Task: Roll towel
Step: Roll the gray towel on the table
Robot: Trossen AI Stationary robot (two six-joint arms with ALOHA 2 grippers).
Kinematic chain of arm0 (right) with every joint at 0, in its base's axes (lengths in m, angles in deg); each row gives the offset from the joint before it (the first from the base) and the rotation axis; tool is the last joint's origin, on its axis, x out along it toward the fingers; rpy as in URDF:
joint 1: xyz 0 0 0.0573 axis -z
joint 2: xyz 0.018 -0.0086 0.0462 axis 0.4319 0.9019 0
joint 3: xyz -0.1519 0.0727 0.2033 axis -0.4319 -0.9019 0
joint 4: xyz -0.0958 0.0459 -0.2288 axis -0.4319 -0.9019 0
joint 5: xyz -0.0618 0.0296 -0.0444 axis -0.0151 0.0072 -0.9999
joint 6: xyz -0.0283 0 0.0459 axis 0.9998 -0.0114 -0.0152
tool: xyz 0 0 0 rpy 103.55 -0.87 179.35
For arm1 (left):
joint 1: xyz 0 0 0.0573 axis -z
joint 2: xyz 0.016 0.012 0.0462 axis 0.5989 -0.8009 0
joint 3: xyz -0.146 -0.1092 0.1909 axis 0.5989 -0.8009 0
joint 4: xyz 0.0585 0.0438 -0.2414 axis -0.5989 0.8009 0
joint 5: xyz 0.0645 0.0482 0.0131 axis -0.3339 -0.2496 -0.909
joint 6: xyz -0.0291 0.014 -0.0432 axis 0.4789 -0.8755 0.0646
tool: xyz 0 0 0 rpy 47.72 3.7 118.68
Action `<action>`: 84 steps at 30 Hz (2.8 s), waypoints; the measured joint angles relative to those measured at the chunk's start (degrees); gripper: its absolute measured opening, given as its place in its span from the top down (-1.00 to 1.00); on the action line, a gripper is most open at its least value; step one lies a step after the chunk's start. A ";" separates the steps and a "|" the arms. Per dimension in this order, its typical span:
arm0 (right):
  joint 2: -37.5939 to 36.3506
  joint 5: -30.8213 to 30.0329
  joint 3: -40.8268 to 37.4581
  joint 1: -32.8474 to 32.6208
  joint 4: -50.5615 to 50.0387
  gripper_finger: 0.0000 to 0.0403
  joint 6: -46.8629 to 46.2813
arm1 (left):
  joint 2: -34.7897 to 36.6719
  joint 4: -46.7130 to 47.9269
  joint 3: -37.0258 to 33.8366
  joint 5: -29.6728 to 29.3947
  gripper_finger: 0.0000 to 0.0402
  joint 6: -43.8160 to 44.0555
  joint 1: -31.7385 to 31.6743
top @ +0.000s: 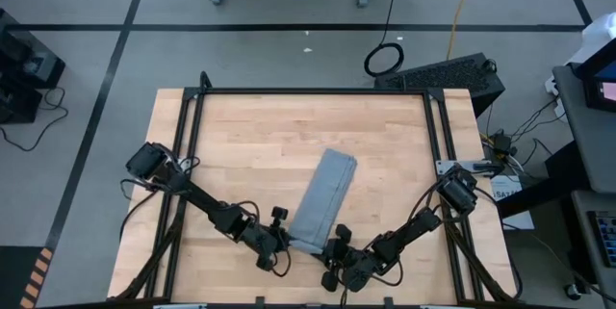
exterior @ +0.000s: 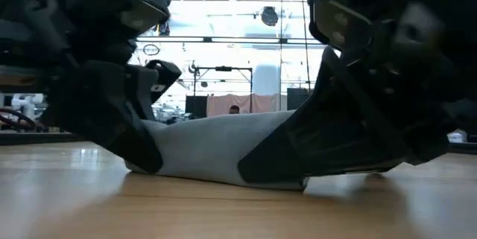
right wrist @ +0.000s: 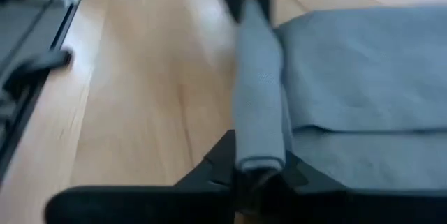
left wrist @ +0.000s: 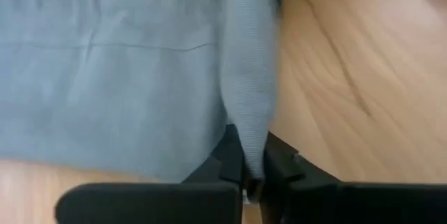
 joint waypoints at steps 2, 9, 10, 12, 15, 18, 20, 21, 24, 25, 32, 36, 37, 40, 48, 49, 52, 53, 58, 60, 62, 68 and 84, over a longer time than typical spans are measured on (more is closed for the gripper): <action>-0.18 0.08 0.00 -0.57 -0.26 0.77 3.82 | 0.02 0.16 0.08 2.71 0.88 2.49 -1.15; -3.94 -0.29 -0.23 -3.35 -7.00 0.27 12.03 | 0.02 -1.34 0.13 21.87 0.90 11.15 -6.24; -4.53 -0.57 -0.24 -3.84 -8.16 0.20 12.06 | 0.02 -1.17 0.13 24.59 0.91 12.47 -7.02; -5.57 -0.73 -0.22 -5.01 -10.80 0.08 12.12 | 0.02 -1.06 0.07 29.49 0.91 15.09 -8.61; -6.07 -4.81 -0.22 -6.88 -10.71 -0.03 13.64 | -0.02 -0.79 0.00 35.44 0.91 17.63 -10.88; -5.91 -11.63 -0.22 -8.56 -2.31 -0.07 22.41 | -0.04 -0.76 -0.03 38.77 0.90 20.27 -12.91; -5.05 -14.18 -0.06 -8.91 5.18 -0.08 29.70 | -0.04 -0.87 -0.03 40.05 0.90 21.62 -13.92; -4.39 -14.55 -0.02 -8.69 8.05 -0.08 32.40 | -0.04 -0.89 -0.03 40.30 0.90 21.98 -14.35; -2.40 -14.48 -0.04 -6.60 12.81 -0.08 35.52 | -0.04 -0.99 -0.03 41.13 0.90 23.28 -15.26; -1.94 -14.10 -0.04 -5.81 13.28 -0.08 35.60 | -0.04 -1.01 -0.03 41.26 0.90 23.35 -15.46; 0.37 -9.56 -0.09 -2.07 13.66 -0.08 33.73 | -0.04 -1.04 -0.03 41.33 0.90 22.78 -15.48; 0.37 -9.43 -0.07 -1.39 11.38 -0.08 30.60 | -0.04 -1.06 -0.03 41.31 0.90 21.67 -15.49; 0.37 -9.37 -0.07 -1.34 11.04 -0.08 29.87 | -0.04 -1.08 -0.03 41.27 0.90 21.38 -15.50; 0.31 -7.89 0.00 -1.06 7.99 -0.08 25.56 | -0.04 -1.27 -0.03 40.08 0.90 20.20 -15.55; 0.30 -7.73 0.00 -0.98 -0.67 -0.07 13.39 | -0.04 -1.94 0.00 35.12 0.61 15.36 -15.33; 0.20 -7.66 0.02 -0.98 -1.30 -0.06 12.14 | -0.04 -2.11 -0.02 35.12 0.53 14.94 -15.33; 0.17 -7.84 0.04 -0.98 -2.10 0.00 10.02 | 1.01 -1.19 0.00 35.16 0.29 13.64 -15.34; 0.17 -7.87 0.04 -0.98 -2.22 0.03 9.60 | 1.92 -0.56 0.00 35.14 0.22 12.69 -15.40; 0.15 -8.21 0.04 -0.98 -2.47 0.25 7.71 | 8.92 5.94 0.00 33.79 -0.07 8.90 -15.27; 0.15 -8.21 0.04 -0.97 -2.46 0.34 7.37 | 12.08 8.13 0.00 30.12 -0.14 6.76 -14.29; 0.15 -8.19 0.04 -0.96 -2.45 0.42 7.39 | 14.21 9.33 0.02 22.54 -0.17 3.73 -11.86; 0.15 -8.10 0.04 -0.96 -2.45 0.50 7.43 | 10.64 3.08 0.08 3.76 -0.18 -9.22 -0.70; 0.17 -7.66 0.02 -0.61 -1.92 0.54 7.45 | -3.36 -6.49 0.19 -9.65 -0.18 -15.92 3.45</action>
